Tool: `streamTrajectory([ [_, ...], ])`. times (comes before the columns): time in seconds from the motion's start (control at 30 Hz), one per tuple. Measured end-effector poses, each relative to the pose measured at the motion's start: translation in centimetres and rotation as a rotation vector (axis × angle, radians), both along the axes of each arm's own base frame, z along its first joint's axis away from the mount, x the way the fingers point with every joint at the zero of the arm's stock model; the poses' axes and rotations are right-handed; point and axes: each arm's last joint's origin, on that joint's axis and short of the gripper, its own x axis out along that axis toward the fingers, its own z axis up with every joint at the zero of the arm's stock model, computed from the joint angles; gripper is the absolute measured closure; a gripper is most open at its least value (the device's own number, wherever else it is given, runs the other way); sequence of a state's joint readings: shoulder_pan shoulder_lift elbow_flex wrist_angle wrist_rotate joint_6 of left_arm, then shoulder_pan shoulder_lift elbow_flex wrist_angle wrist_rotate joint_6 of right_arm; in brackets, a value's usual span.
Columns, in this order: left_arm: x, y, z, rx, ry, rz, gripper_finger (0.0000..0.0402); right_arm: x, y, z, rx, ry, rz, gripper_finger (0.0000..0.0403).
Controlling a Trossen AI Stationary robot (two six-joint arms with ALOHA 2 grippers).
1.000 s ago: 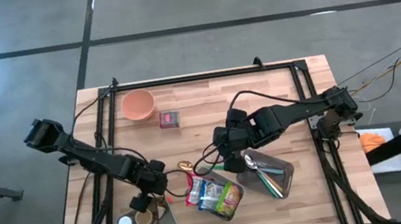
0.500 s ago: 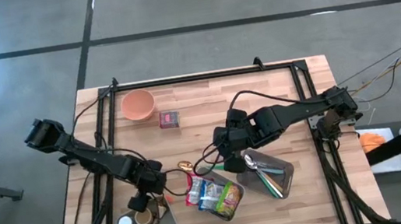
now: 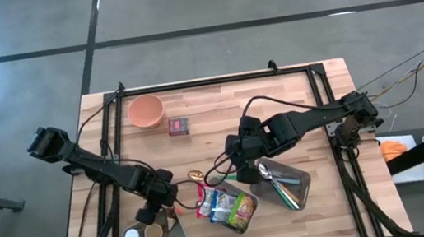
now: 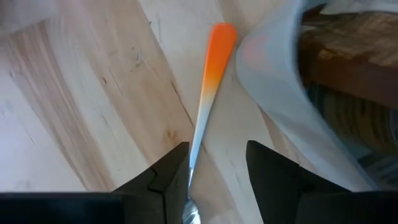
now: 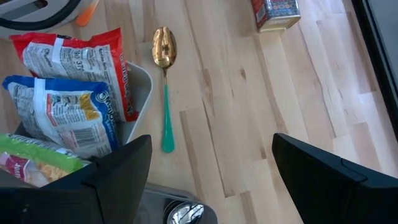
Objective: Pick & Place Food Item
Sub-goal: Put the orange spoon into the black bin
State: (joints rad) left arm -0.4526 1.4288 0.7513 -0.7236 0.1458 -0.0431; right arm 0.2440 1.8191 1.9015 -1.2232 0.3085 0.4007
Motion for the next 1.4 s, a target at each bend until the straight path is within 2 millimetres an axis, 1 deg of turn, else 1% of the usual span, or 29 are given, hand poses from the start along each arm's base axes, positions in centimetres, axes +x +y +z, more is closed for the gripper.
streamTrajectory([
  [0.2, 0.1, 0.0, 0.7, 0.031, -0.004, -0.099, 0.0240, 0.0, 0.0, 0.0, 0.003, -0.002, 0.001, 0.0071],
  [0.43, -0.2, 0.3, 0.4, 0.082, -0.001, -0.237, 0.0240, 0.0, 0.0, 0.0, 0.008, -0.004, -0.007, 0.0071],
  [0.6, -0.3, 0.5, -0.3, 0.141, 0.017, -0.283, 0.0240, 0.0, 0.0, 0.0, 0.012, -0.005, -0.014, 0.0071],
  [0.8, -0.9, 0.7, -1.2, 0.142, 0.060, -0.351, 0.0240, 0.0, 0.0, 0.0, 0.012, -0.005, -0.014, 0.0071],
  [1.13, -1.0, 0.8, -1.3, 0.147, 0.054, -0.371, 0.0240, 0.0, 0.0, 0.0, 0.011, -0.005, -0.012, 0.0071],
  [1.3, -0.9, 0.8, -1.3, 0.143, 0.058, -0.283, 0.0240, 0.0, 0.0, 0.0, 0.011, -0.005, -0.012, 0.0071],
  [1.4, -0.9, 0.8, -1.5, 0.142, 0.061, -0.270, 0.0240, 0.0, 0.0, 0.1, 0.012, -0.006, -0.014, 0.0071],
])
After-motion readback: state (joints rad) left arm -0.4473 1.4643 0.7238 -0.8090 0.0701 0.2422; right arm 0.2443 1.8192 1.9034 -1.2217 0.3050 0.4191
